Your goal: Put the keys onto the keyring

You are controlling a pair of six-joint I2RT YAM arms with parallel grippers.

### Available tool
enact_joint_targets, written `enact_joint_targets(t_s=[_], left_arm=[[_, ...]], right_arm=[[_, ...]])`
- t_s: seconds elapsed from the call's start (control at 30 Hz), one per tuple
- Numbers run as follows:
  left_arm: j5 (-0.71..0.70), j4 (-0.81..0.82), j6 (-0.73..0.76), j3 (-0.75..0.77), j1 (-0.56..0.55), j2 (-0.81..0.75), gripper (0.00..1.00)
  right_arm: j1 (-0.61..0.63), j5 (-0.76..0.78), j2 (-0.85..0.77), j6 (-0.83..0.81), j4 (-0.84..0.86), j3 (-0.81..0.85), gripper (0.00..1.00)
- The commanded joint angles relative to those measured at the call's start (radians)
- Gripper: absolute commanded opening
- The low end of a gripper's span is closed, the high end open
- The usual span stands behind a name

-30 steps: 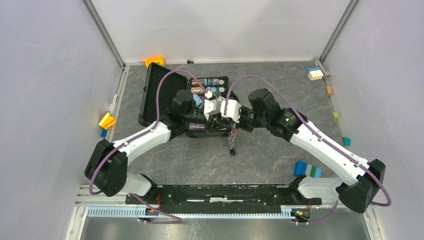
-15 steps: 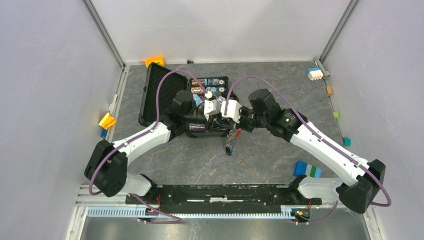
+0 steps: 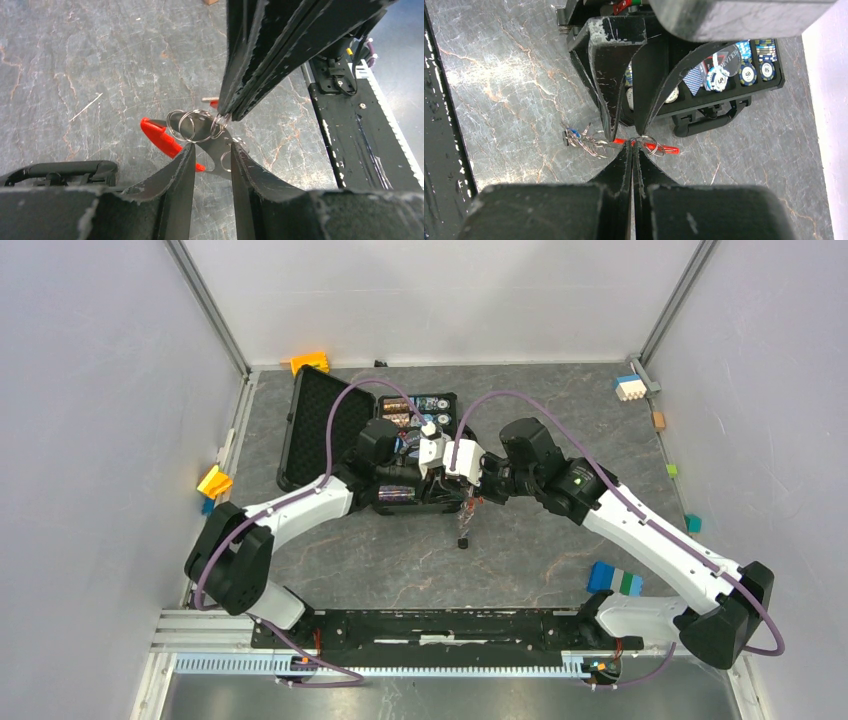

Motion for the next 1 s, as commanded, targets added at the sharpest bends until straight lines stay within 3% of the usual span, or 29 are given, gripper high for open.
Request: enact_joint_targets(t_s=[0.0, 0.97], left_arm=[[0.073, 0.013, 0.036, 0.048, -0.006, -0.002, 0.39], [0.12, 0.121, -0.065, 0.066, -0.006, 0.037, 0.35]], right_arm=[[-0.005, -0.015, -0.032, -0.002, 0.042, 0.003, 0.0], [-0.01, -0.026, -0.031, 0.001, 0.042, 0.001, 0.0]])
